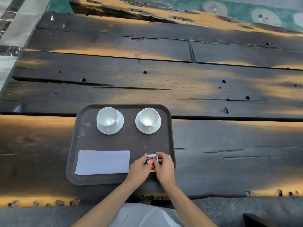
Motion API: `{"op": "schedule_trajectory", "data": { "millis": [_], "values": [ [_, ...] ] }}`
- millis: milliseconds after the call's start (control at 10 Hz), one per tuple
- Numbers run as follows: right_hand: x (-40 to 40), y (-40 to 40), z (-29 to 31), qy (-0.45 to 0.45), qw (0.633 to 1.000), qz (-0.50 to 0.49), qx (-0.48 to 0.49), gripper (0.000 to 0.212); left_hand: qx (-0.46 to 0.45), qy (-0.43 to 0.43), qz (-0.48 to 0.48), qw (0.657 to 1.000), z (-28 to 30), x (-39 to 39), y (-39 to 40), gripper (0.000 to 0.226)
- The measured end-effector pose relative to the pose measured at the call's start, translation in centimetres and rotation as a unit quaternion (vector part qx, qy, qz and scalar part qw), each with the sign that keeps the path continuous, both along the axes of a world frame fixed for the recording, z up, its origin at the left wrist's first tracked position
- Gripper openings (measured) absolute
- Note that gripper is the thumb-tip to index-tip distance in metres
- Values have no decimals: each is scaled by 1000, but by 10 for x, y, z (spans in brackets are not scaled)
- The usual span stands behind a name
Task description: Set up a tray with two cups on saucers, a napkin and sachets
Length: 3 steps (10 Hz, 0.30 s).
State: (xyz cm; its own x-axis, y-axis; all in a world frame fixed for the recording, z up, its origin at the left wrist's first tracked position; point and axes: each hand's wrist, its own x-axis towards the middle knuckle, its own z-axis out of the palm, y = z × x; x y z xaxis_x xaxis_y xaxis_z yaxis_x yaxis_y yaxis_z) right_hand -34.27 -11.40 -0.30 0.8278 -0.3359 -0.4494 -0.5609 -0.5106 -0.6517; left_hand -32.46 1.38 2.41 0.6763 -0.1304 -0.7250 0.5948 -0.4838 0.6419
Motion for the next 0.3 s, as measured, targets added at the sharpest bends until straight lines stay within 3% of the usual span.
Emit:
{"op": "schedule_trajectory", "data": {
  "millis": [200, 300],
  "values": [
    [5, -2, 7, 17, 999, 12, -31, 31, 32, -24, -72, 997, 5, 0, 7, 63],
    [17, -2, 25, -36, 997, 34, -53, 32, 93, -155, -170, 969, 18, 9, 20, 65]
  ]
}}
